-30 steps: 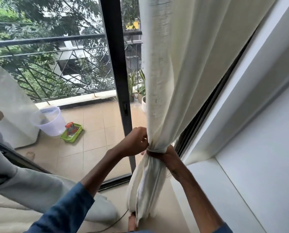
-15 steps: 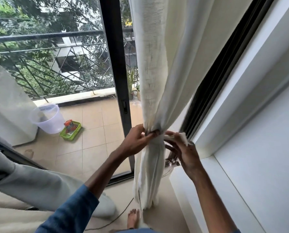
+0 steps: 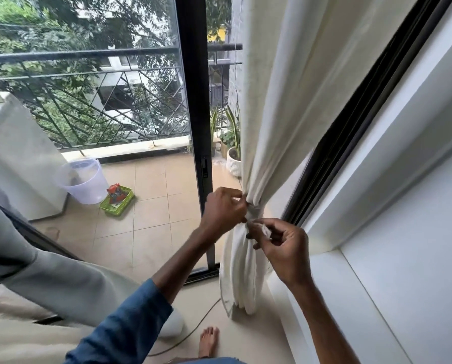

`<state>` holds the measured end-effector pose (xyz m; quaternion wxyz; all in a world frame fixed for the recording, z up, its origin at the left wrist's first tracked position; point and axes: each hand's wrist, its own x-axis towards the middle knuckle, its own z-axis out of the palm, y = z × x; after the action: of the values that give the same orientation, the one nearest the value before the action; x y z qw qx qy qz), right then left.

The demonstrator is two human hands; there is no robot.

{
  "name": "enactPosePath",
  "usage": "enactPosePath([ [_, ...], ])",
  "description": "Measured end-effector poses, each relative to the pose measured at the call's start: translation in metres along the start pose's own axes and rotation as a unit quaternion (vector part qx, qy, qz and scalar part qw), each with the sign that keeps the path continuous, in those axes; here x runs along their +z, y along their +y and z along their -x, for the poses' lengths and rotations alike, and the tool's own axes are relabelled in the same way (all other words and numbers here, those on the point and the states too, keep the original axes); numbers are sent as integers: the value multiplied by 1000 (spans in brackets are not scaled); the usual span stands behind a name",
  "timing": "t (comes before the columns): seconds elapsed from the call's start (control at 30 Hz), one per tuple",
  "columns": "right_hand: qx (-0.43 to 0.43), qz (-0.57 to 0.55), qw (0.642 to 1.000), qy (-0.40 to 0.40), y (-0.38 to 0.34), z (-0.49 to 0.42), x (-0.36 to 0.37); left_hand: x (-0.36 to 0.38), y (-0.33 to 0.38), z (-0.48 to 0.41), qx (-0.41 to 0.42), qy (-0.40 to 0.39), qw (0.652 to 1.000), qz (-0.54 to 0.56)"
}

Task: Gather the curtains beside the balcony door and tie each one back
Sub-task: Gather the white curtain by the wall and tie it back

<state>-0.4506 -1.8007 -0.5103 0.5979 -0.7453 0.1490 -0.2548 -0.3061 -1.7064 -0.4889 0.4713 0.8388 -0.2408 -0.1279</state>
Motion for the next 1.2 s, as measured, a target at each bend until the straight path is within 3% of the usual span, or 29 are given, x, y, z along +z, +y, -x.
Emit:
enactPosePath([
  [0.1, -12, 29, 999, 20, -18, -13, 3, 7, 4, 8, -40, -5, 997, 72],
  [0.27, -41, 61, 992, 104, -31, -25, 6, 13, -8, 9, -114, -10, 962, 248],
  [0.37, -80, 84, 986, 117, -30, -25, 11, 18, -7, 15, -127, 11, 954, 271],
  [0.53, -213, 285, 931, 84, -20, -23, 16, 23, -6, 18, -114, 43, 969, 215],
  [0.67, -198, 366, 909, 23, -17, -32, 8, 30, -1, 23, -109, 59, 971, 203],
  [0.9, -96, 529, 843, 1, -38, -32, -6, 36, 4, 27, -142, 87, 957, 236],
  [1.07, 12, 615, 777, -134, -60, -47, -7, 46, 14, 41, -121, 92, 962, 226],
  [1.13, 46, 612, 770, -172, -66, -61, -10, 48, 16, 45, -115, 97, 963, 222],
  [1.2, 33, 599, 785, -154, -62, -67, -11, 44, 14, 43, -120, 105, 960, 231],
])
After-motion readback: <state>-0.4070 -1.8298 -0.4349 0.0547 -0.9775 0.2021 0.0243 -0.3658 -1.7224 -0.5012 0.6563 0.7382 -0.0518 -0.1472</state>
